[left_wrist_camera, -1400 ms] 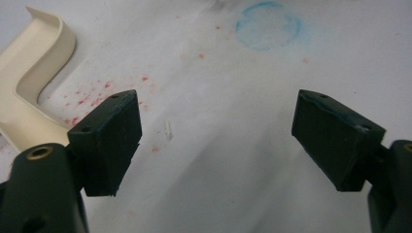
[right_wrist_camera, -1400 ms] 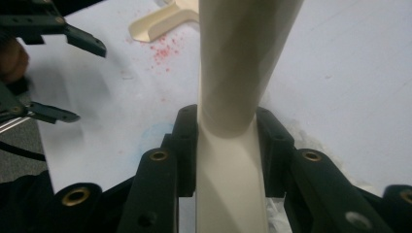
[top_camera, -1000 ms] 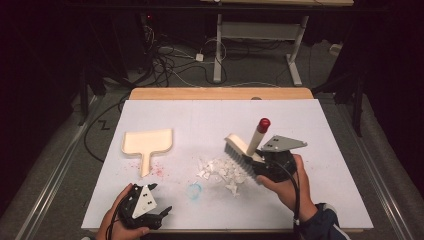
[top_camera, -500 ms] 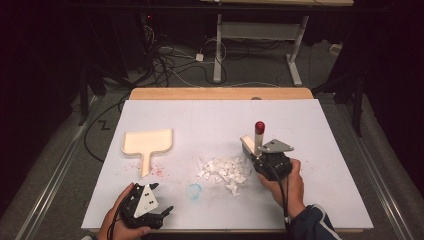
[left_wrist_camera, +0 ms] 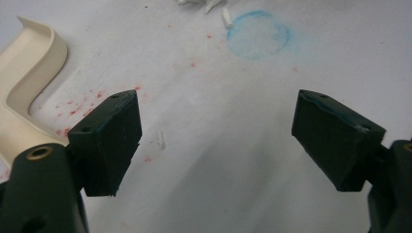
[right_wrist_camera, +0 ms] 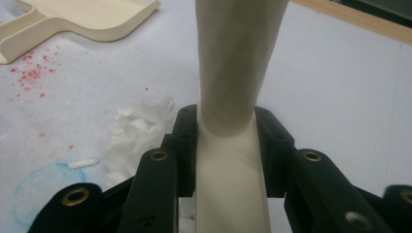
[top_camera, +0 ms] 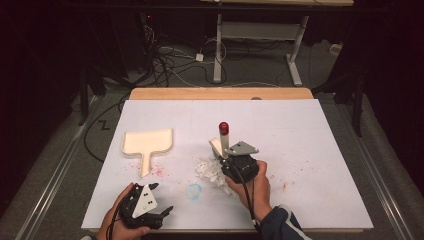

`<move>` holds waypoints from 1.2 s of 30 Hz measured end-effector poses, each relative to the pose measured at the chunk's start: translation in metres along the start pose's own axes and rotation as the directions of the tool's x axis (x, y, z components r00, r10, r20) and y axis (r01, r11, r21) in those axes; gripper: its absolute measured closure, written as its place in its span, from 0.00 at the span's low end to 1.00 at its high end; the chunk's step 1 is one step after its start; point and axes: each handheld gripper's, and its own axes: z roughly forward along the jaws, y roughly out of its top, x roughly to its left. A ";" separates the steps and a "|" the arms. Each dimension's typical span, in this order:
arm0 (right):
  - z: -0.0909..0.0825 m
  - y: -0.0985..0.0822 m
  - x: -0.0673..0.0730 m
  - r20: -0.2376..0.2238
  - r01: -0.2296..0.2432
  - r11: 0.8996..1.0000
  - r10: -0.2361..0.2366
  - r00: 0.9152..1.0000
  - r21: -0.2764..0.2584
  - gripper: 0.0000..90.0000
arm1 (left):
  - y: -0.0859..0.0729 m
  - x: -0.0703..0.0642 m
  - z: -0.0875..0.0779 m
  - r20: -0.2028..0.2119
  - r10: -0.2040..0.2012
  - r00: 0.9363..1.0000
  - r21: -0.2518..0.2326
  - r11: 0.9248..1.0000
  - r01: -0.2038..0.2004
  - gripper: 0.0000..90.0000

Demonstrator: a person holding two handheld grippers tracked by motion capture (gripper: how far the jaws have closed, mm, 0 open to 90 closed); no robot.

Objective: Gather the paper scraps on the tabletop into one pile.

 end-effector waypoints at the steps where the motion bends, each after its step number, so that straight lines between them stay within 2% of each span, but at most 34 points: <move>1: 0.002 0.001 0.001 0.003 0.021 1.000 -0.021 1.000 -0.005 0.76 | 0.000 0.000 0.000 0.001 -0.001 1.000 -0.001 1.000 0.001 0.19; 3: 0.002 0.003 0.001 -0.003 0.007 1.000 -0.007 1.000 0.000 0.76 | -0.001 0.001 0.000 0.000 -0.002 1.000 0.002 1.000 0.002 0.19; 5: -0.001 0.005 -0.005 -0.004 0.016 1.000 -0.016 1.000 -0.016 0.76 | -0.001 0.001 0.001 0.005 -0.011 1.000 0.007 1.000 0.011 0.19; 7: -0.007 0.006 -0.013 -0.021 0.005 0.999 -0.006 1.000 -0.039 0.76 | -0.001 0.001 0.000 -0.001 0.000 1.000 0.005 1.000 0.000 0.19; 9: -0.014 0.005 -0.020 -0.019 0.005 0.999 -0.006 1.000 -0.050 0.76 | 0.000 0.000 0.000 -0.004 -0.002 1.000 0.005 1.000 0.002 0.19; 10: -0.018 0.004 -0.025 -0.027 0.017 0.998 -0.018 0.999 -0.060 0.76 | 0.000 0.000 0.000 -0.003 -0.001 1.000 0.005 1.000 0.001 0.19; 13: -0.032 -0.002 -0.040 -0.072 0.008 0.996 -0.015 0.997 -0.090 0.76 | 0.000 0.000 0.001 -0.004 0.000 1.000 0.009 1.000 0.000 0.19; 15: -0.042 -0.006 -0.049 -0.083 0.013 0.995 -0.021 0.996 -0.095 0.76 | 0.000 0.000 0.001 -0.006 0.005 1.000 0.017 1.000 -0.004 0.19; 16: -0.048 -0.008 -0.054 -0.096 0.048 0.994 -0.058 0.994 -0.102 0.76 | 0.001 -0.001 0.002 -0.005 0.006 1.000 0.018 1.000 -0.005 0.19; 19: -0.066 -0.019 -0.066 -0.134 0.116 0.989 -0.128 0.983 -0.095 0.76 | 0.001 -0.001 0.002 -0.006 0.006 1.000 0.019 1.000 -0.006 0.19; 22: -0.080 -0.031 -0.079 -0.210 0.157 0.986 -0.166 0.963 -0.061 0.76 | 0.001 -0.002 0.002 -0.002 0.008 1.000 0.026 1.000 -0.008 0.19; 24: -0.088 -0.041 -0.082 -0.232 0.178 0.983 -0.182 0.956 -0.037 0.76 | 0.001 -0.003 0.002 -0.002 0.015 1.000 0.031 0.999 -0.015 0.19; 27: -0.094 -0.051 -0.081 -0.231 0.219 0.976 -0.211 0.950 0.007 0.76 | 0.001 -0.003 0.002 -0.001 0.018 1.000 0.033 0.999 -0.018 0.19; 29: -0.095 -0.054 -0.079 -0.261 0.231 0.973 -0.217 0.940 0.022 0.76 | 0.001 -0.003 0.003 0.002 0.021 1.000 0.034 0.999 -0.021 0.19; 30: -0.093 -0.055 -0.077 -0.276 0.237 0.971 -0.221 0.935 0.027 0.76 | 0.001 -0.004 0.003 0.009 0.015 1.000 0.038 0.999 -0.015 0.19; 32: -0.088 -0.055 -0.071 -0.288 0.247 0.968 -0.226 0.930 0.037 0.76 | 0.002 -0.003 0.003 0.006 0.022 1.000 0.035 0.999 -0.023 0.19; 34: -0.081 -0.053 -0.062 -0.307 0.255 0.966 -0.234 0.922 0.030 0.76 | 0.001 -0.003 0.004 0.015 0.018 1.000 0.040 0.999 -0.019 0.19; 35: -0.078 -0.051 -0.056 -0.313 0.272 0.962 -0.249 0.916 0.031 0.76 | 0.001 -0.003 0.005 0.016 0.018 1.000 0.041 0.999 -0.019 0.19; 36: -0.075 -0.049 -0.053 -0.314 0.276 0.961 -0.254 0.915 0.026 0.76 | 0.001 -0.003 0.005 0.019 0.019 1.000 0.044 0.999 -0.019 0.19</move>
